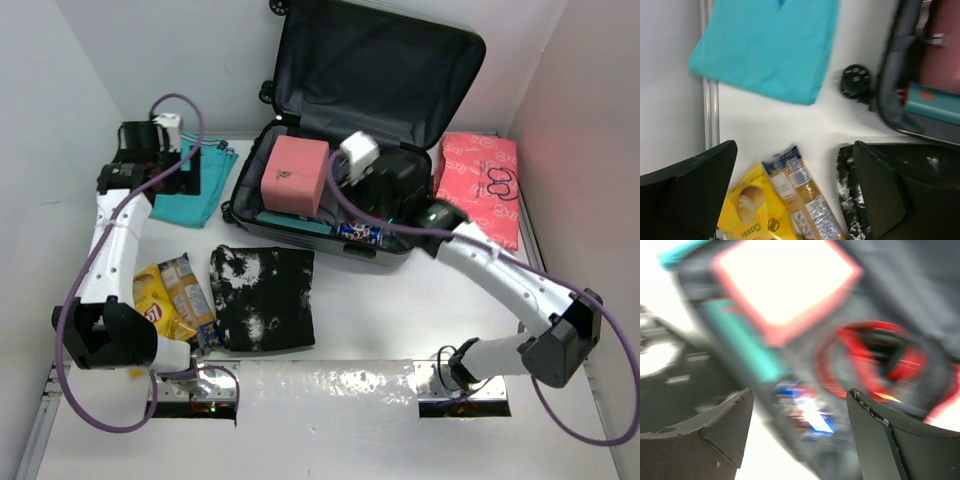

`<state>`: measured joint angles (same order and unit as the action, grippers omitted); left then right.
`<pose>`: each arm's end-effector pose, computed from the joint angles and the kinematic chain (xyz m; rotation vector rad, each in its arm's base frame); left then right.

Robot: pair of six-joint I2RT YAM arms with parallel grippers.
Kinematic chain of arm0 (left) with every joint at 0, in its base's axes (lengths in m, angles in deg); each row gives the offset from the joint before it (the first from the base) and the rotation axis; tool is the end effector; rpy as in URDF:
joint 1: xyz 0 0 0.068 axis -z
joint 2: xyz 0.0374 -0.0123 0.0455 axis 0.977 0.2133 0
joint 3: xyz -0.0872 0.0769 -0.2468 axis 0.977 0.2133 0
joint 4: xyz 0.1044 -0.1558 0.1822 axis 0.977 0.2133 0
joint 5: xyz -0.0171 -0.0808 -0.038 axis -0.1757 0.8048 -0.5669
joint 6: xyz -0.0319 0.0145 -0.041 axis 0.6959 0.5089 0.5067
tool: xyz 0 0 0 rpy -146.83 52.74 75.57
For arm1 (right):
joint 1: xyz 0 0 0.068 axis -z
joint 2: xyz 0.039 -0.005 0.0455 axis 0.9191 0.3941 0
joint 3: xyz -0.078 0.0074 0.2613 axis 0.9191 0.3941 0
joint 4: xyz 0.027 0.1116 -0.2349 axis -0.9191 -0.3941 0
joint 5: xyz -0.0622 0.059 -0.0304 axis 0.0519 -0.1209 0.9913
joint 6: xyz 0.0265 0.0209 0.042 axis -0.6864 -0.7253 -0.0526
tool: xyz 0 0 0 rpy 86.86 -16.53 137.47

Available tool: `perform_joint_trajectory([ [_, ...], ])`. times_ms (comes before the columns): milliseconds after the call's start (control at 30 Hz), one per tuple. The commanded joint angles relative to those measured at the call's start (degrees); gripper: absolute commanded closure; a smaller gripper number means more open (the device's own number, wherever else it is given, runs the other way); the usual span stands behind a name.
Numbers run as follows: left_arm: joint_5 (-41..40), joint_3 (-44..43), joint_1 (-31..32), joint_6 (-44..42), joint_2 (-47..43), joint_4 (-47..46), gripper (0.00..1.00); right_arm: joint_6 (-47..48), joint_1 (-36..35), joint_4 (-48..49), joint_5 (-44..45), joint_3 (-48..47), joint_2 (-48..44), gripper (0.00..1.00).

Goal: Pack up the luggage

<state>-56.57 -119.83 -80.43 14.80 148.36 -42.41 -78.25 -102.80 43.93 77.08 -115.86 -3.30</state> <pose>0.2920 0.0168 0.3768 0.1347 2.2997 0.2187 0.2600 0.1808 0.3612 -0.5380 1.9215 0.1961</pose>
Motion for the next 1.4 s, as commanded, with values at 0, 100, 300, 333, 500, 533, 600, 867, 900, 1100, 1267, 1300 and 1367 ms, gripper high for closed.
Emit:
perform_joint_trajectory([
  [0, 1.8, 1.2, -6.0, 2.2, -0.6, 3.2, 0.02, -10.2, -10.4, 5.5, 3.5, 5.1, 1.9, 0.27],
  [100, 6.5, 2.7, -14.4, 1.8, -0.4, 6.0, 0.02, -16.4, -16.9, 5.8, -1.1, 0.2, 10.1, 0.26],
  [300, -3.8, 11.1, -22.0, -4.9, -2.8, 12.1, 0.00, -22.1, -23.9, 3.1, -4.0, -16.6, 25.4, 0.27],
  [333, -3.1, 13.8, -24.0, -6.0, -3.7, 12.7, 0.00, -22.3, -24.3, 3.6, -4.5, -16.7, 25.8, 0.28],
  [500, 6.3, 20.6, -47.6, -13.5, -4.9, 11.1, 0.00, -19.7, -27.1, 6.3, -5.3, -12.4, 25.4, 0.27],
  [533, 7.9, 21.0, -54.0, -16.4, -3.7, 12.5, 0.00, -19.4, -27.4, 5.9, -5.3, -12.3, 25.5, 0.28],
  [600, 17.3, 20.2, -62.4, -20.7, 2.5, 16.8, 0.00, -18.2, -28.1, 4.3, -5.6, -12.3, 26.0, 0.28],
  [867, 24.1, 26.0, -66.5, -29.2, 3.0, 20.3, 0.00, -15.2, -29.2, 3.0, -4.4, -12.2, 26.2, 0.27],
  [900, 24.0, 26.9, -66.5, -29.2, 2.9, 18.6, 0.00, -15.1, -29.3, 2.9, -4.0, -12.1, 26.2, 0.27],
  [1100, 24.0, 26.1, -66.4, -26.7, 8.6, 14.1, 0.00, -13.6, -29.3, 2.5, -1.7, -10.9, 25.7, 0.27],
  [1267, 23.6, 26.7, -64.9, -26.8, 11.5, 11.7, 0.00, -12.1, -29.4, 2.3, -0.6, -9.5, 24.8, 0.27],
  [1300, 23.1, 27.5, -64.1, -26.5, 11.5, 9.5, 0.00, -11.8, -29.4, 2.2, -0.3, -9.4, 24.8, 0.26],
  [1367, 21.5, 28.2, -61.6, -25.0, 12.2, 7.6, 0.00, -11.0, -29.4, 1.8, 0.6, -9.4, 24.8, 0.27],
])
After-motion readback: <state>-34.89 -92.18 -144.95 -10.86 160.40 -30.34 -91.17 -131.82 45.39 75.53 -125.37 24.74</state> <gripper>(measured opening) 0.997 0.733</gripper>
